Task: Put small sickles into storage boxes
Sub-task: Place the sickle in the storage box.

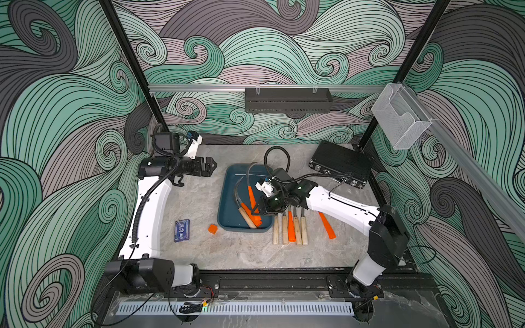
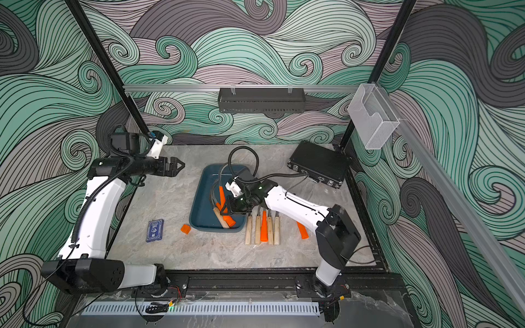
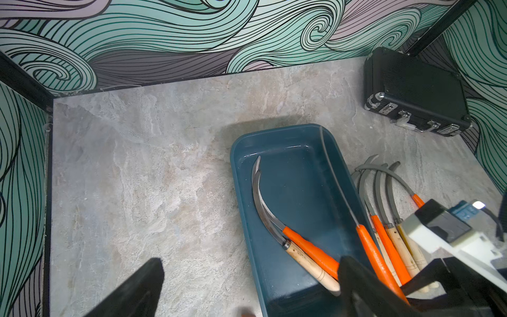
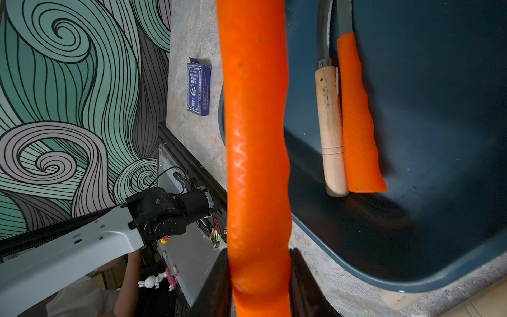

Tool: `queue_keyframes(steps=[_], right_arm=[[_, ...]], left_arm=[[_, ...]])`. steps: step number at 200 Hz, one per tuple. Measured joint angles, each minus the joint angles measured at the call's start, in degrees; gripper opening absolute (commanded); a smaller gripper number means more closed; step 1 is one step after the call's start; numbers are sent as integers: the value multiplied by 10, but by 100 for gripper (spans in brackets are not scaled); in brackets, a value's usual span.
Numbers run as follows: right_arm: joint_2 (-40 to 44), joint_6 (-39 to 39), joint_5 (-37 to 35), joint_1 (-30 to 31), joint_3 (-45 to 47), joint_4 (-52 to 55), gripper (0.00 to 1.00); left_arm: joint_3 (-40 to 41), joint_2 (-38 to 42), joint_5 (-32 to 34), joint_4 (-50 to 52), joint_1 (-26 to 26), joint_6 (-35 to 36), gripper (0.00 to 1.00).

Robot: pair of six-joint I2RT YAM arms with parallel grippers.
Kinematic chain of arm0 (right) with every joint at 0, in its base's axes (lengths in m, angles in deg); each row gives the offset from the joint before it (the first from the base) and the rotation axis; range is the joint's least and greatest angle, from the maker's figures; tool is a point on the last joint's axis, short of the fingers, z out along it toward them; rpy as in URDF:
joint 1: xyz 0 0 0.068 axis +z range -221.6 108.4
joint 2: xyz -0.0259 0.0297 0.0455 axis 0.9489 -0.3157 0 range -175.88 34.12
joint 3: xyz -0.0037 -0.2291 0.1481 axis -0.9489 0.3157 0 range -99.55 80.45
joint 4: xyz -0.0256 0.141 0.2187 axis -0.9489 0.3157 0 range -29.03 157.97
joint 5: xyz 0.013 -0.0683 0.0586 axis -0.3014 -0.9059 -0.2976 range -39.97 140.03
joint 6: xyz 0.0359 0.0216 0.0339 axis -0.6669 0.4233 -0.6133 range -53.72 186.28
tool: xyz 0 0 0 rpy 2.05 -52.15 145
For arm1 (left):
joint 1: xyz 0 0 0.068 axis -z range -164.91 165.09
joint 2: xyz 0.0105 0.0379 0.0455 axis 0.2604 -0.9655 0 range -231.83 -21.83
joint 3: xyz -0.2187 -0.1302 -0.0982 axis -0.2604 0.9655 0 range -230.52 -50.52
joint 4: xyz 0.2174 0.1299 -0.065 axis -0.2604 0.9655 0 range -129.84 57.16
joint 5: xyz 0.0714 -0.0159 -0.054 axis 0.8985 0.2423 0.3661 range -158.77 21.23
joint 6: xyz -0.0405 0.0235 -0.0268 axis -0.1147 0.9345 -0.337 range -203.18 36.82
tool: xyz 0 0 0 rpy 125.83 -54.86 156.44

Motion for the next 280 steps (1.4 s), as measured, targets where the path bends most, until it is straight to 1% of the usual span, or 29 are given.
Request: queue_keyframes(steps=[27,56,102,150,198,248,280], right_arm=[[-36,4,-7,6,-26,16,9],[-74,11,-8,9,-56,31,8],[-119,18,-7,11,-86,41,8],[-130,26,-9,12,-91,50,8],[-133,49,-31,12,-97,77,9],[-158,68,-57,13,-101,100,9],[-172,76,-72,14,-110,115,12]], left_arm=[[17,0,35,-1,0,-2,98],[37,-1,51,-2,0,-1,98],[42,7,49,-3,0,-1,98],[42,14,46,-2,0,-1,98],[42,14,38,-3,0,0,98],[42,12,34,-4,0,3,98],[42,4,33,-7,0,5,98]])
